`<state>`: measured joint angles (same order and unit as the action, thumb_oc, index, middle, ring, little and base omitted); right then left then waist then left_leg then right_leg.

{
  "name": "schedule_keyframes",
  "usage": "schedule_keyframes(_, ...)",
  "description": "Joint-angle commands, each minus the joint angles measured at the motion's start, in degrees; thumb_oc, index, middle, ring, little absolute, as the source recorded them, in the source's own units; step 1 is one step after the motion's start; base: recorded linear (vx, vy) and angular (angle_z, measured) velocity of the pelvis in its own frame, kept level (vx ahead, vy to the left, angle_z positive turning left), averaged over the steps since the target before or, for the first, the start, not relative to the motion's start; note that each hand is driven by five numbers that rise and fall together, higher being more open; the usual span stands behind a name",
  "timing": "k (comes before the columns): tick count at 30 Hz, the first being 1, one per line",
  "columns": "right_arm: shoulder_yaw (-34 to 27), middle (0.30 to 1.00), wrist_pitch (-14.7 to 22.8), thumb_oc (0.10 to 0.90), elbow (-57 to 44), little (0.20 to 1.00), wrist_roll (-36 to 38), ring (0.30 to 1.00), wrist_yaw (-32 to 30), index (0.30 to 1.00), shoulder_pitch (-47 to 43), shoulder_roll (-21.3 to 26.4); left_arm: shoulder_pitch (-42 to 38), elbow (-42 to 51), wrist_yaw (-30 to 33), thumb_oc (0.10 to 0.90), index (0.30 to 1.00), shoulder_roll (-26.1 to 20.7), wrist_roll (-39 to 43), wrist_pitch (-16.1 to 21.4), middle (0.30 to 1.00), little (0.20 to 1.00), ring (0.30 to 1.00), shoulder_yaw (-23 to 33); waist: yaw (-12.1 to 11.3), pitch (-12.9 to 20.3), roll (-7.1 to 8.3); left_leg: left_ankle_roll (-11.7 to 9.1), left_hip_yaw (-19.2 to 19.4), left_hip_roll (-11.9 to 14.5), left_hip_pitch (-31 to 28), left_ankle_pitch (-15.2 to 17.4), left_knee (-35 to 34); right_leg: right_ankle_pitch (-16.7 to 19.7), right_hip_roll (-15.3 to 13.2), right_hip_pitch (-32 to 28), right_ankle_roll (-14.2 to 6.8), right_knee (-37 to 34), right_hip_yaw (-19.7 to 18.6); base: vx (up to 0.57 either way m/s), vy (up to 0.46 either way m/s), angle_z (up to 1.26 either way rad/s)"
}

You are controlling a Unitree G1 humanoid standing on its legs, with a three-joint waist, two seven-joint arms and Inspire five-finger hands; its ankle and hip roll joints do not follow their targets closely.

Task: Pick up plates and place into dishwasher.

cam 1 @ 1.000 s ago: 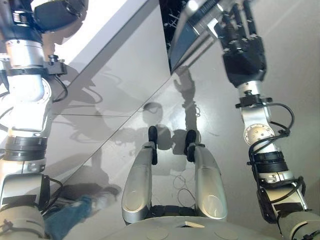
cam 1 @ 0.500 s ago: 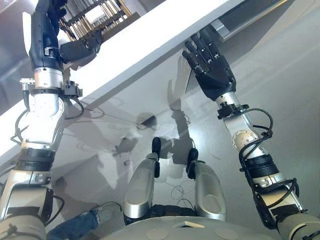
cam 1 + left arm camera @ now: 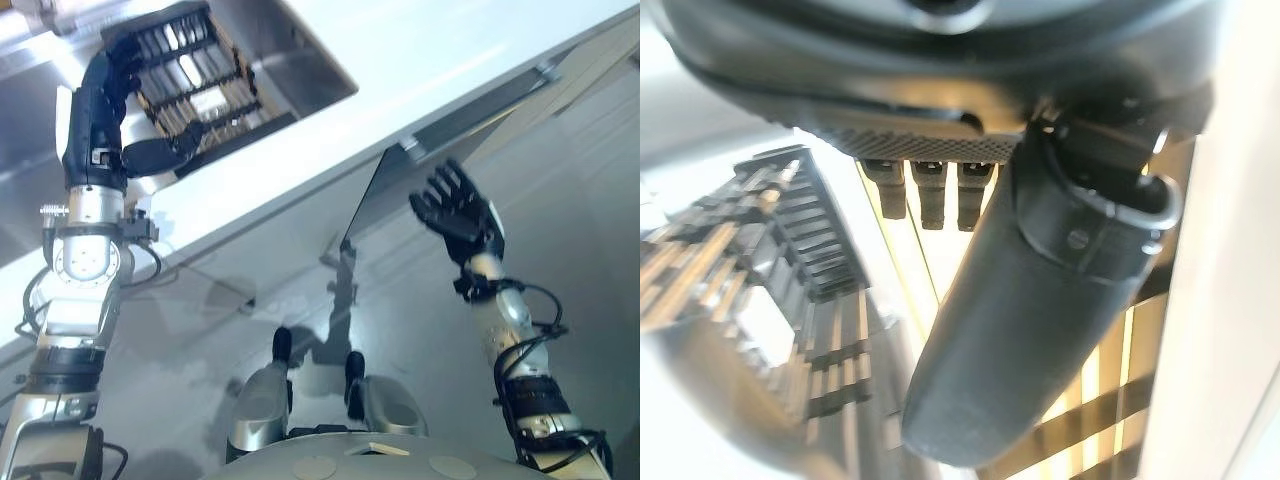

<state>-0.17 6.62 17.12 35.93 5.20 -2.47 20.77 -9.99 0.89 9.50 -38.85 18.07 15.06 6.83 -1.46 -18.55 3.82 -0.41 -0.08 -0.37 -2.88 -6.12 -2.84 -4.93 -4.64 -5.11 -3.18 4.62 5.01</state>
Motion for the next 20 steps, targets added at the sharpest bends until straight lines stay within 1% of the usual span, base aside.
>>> schedule_keyframes(1, 3.73, 0.9, 2.06, 0.8, 4.22, 0.9, -9.41, 0.9, 0.06, 0.9, 0.85, 1.43, -1.26, 2.3, 0.22, 0.8, 0.9, 1.26, -1.05, 4.08, 0.9, 0.9, 0.9, 2.7, 2.41, 10.75, -2.92, 2.33, 2.09, -3.66, -3.07, 5.66, -0.01, 9.66, 0.33, 2.84, -1.71, -5.0, -2.03, -0.02, -0.044, -0.04)
schedule_keyframes(2, 4.78, 0.9, 2.17, 0.8, 7.59, 0.9, -11.0, 0.9, -0.93, 0.9, 1.33, 1.34, -1.76, 2.28, 0.56, 0.8, 0.9, 1.39, -0.96, 3.66, 0.9, 0.9, 0.9, 2.29, 2.57, 11.16, -3.02, 2.16, 2.26, -3.52, -3.51, 5.61, -0.59, 9.83, 0.45, 2.32, -1.68, -5.82, -2.01, -0.03, -0.042, -0.02)
schedule_keyframes(3, 6.06, 0.9, 1.08, 0.8, 11.65, 0.9, -12.06, 0.9, -1.53, 0.9, 1.91, 0.63, -2.38, 2.0, 0.61, 0.8, 0.9, 1.55, -0.57, 3.24, 0.9, 0.9, 0.9, 1.97, 2.73, 11.74, -3.24, 2.04, 2.42, -3.49, -4.04, 5.6, -1.16, 10.06, 0.64, 1.66, -1.62, -6.79, -2.09, 0.0, 0.0, 0.0)
schedule_keyframes(6, 7.78, 0.9, 1.0, 0.8, 16.85, 0.9, -15.19, 0.9, -2.65, 0.9, 2.39, -0.23, -3.07, 1.7, 0.18, 0.8, 0.9, 1.82, 0.68, 2.83, 0.9, 0.9, 0.9, 1.77, 2.69, 12.37, -3.48, 1.83, 2.46, -3.35, -4.39, 5.73, -1.61, 10.15, 0.79, 0.9, -1.5, -7.77, -1.89, 0.0, 0.0, 0.0)
schedule_keyframes(9, 8.99, 0.9, -0.75, 0.8, 23.77, 0.9, -17.91, 0.9, -3.22, 0.9, 2.34, -1.12, -3.8, 1.93, -0.21, 0.8, 0.9, 2.24, 2.39, 2.02, 0.9, 0.9, 0.9, 1.27, 2.44, 13.18, -3.74, 1.7, 2.4, -3.19, -4.56, 5.96, -1.67, 9.9, 0.95, 0.35, -1.39, -8.17, -1.76, -0.04, -0.034, -0.02)
schedule_keyframes(11, 9.56, 0.9, -0.39, 0.8, 28.75, 0.9, -17.94, 0.9, -3.11, 0.9, 2.16, -1.58, -4.06, 2.05, -0.12, 0.8, 0.9, 2.89, 2.74, 1.72, 0.9, 0.9, 0.9, 0.78, 2.22, 13.59, -3.88, 1.63, 2.4, -3.1, -4.73, 6.13, -1.63, 9.62, 1.13, -0.12, -1.22, -8.37, -1.64, 0.0, 0.0, 0.0)
schedule_keyframes(12, 9.81, 0.9, -0.85, 0.8, 31.51, 0.9, -19.58, 0.9, -2.93, 0.9, 1.97, -1.75, -4.3, 1.95, -0.18, 0.8, 0.9, 3.34, 3.2, 1.59, 0.9, 0.9, 0.9, 0.41, 2.11, 13.86, -4.03, 1.59, 2.41, -3.05, -4.79, 6.19, -1.6, 9.43, 1.23, -0.37, -1.11, -8.44, -1.56, 0.0, 0.0, 0.0)
schedule_keyframes(14, 10.35, 0.9, -1.82, 0.8, 35.5, 0.9, -20.35, 0.9, -3.59, 0.9, 1.82, -1.88, -4.58, 1.71, -0.55, 0.8, 0.9, 3.74, 3.81, 1.41, 0.9, 0.9, 0.9, 0.1, 1.93, 14.3, -4.2, 1.64, 2.28, -3.03, -4.96, 6.34, -1.49, 9.1, 1.41, -0.67, -0.96, -8.3, -1.46, 0.0, 0.0, 0.0)
schedule_keyframes(16, 10.31, 0.9, -2.87, 0.8, 40.07, 0.9, -21.63, 0.9, -2.73, 0.9, 1.85, -2.16, -4.75, 1.98, -1.18, 0.8, 0.9, 4.24, 4.83, 0.77, 0.9, 0.9, 0.9, -0.24, 1.76, 14.84, -4.31, 1.73, 2.06, -2.94, -5.08, 6.53, -1.36, 8.56, 1.66, -0.93, -0.68, -8.04, -1.43, 0.0, -0.015, 0.03)
schedule_keyframes(17, 10.41, 0.9, -2.84, 0.8, 41.55, 0.9, -22.37, 0.9, -2.52, 0.9, 1.93, -2.29, -4.75, 1.97, -1.45, 0.8, 0.9, 4.47, 4.86, 0.62, 0.9, 0.9, 0.9, -0.28, 1.71, 14.95, -4.35, 1.76, 1.98, -2.93, -5.11, 6.58, -1.28, 8.43, 1.75, -1.03, -0.56, -7.96, -1.45, 0.0, 0.0, 0.0)
schedule_keyframes(20, 10.01, 0.9, -4.11, 0.8, 45.12, 0.9, -21.37, 0.9, -2.66, 0.9, 2.4, -2.93, -4.33, 2.14, -2.27, 0.8, 0.9, 5.26, 5.5, 0.1, 0.9, 0.9, 0.9, -0.16, 1.61, 15.42, -4.36, 1.87, 1.67, -2.94, -5.44, 6.78, -1.11, 8.1, 2.03, -1.47, -0.32, -7.81, -1.5, 0.02, -0.01, 0.01)
